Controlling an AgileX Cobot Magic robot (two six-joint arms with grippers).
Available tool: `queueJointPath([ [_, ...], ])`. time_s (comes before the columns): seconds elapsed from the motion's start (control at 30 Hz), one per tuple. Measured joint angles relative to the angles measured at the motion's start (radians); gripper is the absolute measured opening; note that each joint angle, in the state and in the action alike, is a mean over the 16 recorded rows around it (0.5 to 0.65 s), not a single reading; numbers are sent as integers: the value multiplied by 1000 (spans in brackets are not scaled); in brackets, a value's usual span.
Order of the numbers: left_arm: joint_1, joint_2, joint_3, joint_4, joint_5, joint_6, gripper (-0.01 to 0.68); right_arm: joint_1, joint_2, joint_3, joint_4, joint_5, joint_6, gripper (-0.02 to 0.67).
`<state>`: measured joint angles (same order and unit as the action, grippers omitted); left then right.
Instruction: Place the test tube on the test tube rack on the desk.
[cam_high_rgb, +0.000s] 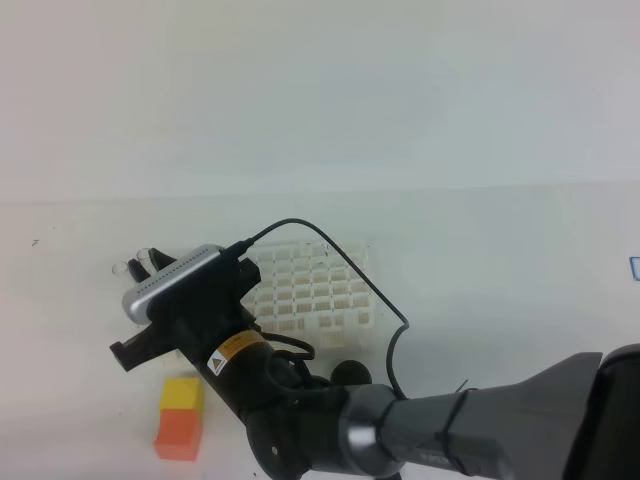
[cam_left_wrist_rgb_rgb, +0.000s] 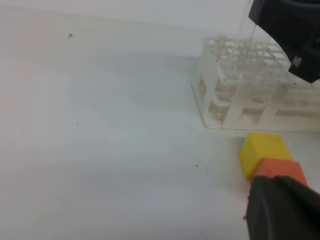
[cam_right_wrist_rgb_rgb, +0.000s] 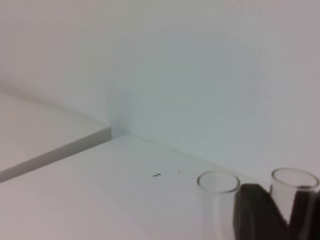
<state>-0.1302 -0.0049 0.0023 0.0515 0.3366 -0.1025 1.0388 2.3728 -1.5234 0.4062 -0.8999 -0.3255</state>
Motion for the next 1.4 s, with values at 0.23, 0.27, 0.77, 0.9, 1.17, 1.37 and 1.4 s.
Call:
queueJointPath([
  [0.23, -20, 0, 0, 0, 0, 0, -1, 1, 7, -1, 2, -3, -1, 123],
  [0.27, -21, 0, 0, 0, 0, 0, -1, 1, 8, -1, 2, -4, -2, 123],
  [0.77, -21, 0, 0, 0, 0, 0, -1, 1, 11, -1, 2, -1, -4, 131],
  [0.9, -21, 0, 0, 0, 0, 0, -1, 1, 11, -1, 2, 2, -5, 141],
  [1.17, -21, 0, 0, 0, 0, 0, -1, 1, 16, -1, 7, 30, -7, 184],
  [1.37, -21, 0, 0, 0, 0, 0, -1, 1, 22, -1, 11, 53, -10, 216],
  [1.4, -21, 0, 0, 0, 0, 0, -1, 1, 23, -1, 12, 57, -11, 221],
])
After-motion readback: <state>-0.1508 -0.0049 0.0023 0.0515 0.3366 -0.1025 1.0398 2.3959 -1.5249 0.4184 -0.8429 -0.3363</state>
